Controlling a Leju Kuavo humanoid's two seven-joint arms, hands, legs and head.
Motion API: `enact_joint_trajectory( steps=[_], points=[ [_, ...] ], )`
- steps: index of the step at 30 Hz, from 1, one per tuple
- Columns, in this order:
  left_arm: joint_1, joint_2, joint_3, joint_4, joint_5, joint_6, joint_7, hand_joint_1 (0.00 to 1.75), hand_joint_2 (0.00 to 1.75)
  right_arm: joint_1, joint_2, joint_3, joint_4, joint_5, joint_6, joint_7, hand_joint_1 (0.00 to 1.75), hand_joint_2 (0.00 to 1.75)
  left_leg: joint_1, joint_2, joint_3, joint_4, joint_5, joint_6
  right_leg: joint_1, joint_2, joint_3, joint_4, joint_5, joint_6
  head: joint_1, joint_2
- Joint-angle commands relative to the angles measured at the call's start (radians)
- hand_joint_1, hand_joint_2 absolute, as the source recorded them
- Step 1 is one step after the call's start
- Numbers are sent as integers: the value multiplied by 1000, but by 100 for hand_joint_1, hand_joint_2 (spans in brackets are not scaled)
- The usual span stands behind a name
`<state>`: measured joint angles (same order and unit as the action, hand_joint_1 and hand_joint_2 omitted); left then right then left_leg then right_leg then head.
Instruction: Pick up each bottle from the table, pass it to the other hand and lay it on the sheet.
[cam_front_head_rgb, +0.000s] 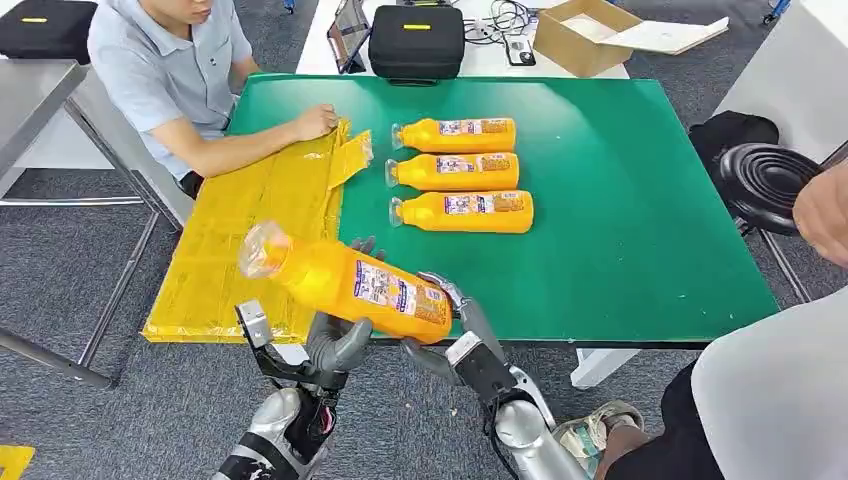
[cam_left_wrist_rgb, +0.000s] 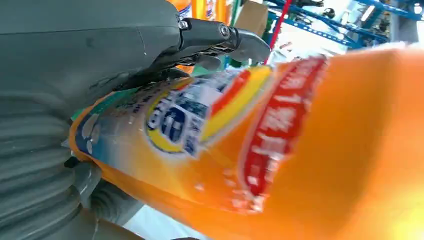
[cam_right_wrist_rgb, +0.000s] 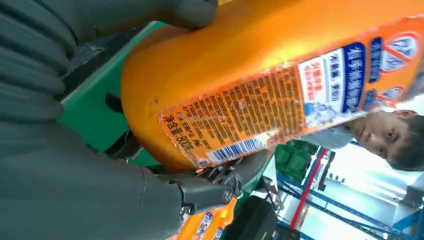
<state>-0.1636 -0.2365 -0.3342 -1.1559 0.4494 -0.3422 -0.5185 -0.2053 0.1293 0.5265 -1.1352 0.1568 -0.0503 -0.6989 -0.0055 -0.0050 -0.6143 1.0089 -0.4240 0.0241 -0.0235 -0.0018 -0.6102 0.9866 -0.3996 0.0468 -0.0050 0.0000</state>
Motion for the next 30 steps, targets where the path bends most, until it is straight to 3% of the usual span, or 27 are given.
enact_joint_trajectory(
  steps=[1,13,15,16,17,22,24,28,29,30],
  points=[
    [-31,15,-19,41,-14,5,-14,175,175,-90,40,44,229,19,40,1,175,175,2,2,5,-1,-2,-2,2,2,5,-1,-1,-2,0,0],
    [-31,16,8,36,15,-28,-7,175,175,-73,49,78,247,37,86,1,175,175,2,0,5,0,-2,-2,2,-1,5,-1,-2,-3,0,0],
    [-28,18,11,34,10,-21,-9,175,175,-73,51,76,258,39,88,1,171,175,1,0,2,-1,-1,-1,1,-1,2,-1,-1,-2,0,0],
    [-23,17,20,28,8,-16,-10,175,175,-77,54,74,275,38,99,4,148,175,2,0,3,-1,-1,-1,2,-1,4,-1,-1,-2,0,0],
    [-20,16,25,24,8,-16,-12,175,175,-79,56,73,283,34,117,12,145,175,1,0,3,-1,-1,-1,1,0,3,-1,-1,-2,0,0],
    [-19,18,26,23,7,-17,-13,175,175,-79,54,72,283,34,118,12,145,175,5,0,11,0,-4,-4,5,-1,12,-3,-3,-5,0,0],
    [-19,18,26,23,7,-17,-13,175,175,-79,54,72,283,34,118,12,145,175,1,-1,3,0,-1,-1,1,-2,3,-1,-1,-2,0,0],
    [-19,18,26,23,7,-17,-13,175,175,-79,54,72,283,34,118,12,145,175,2,-1,3,0,-1,-1,2,-1,4,-1,-1,-2,0,0],
    [-19,18,26,23,7,-17,-13,175,175,-79,54,72,283,34,118,12,40,175,1,-1,3,0,-1,-1,1,-1,3,-1,-1,-2,0,0],
    [-17,17,28,20,9,-26,-13,175,175,-83,48,80,287,20,175,17,0,175,3,-2,5,0,-2,-2,3,-2,6,-1,-3,-3,0,0]
  ],
)
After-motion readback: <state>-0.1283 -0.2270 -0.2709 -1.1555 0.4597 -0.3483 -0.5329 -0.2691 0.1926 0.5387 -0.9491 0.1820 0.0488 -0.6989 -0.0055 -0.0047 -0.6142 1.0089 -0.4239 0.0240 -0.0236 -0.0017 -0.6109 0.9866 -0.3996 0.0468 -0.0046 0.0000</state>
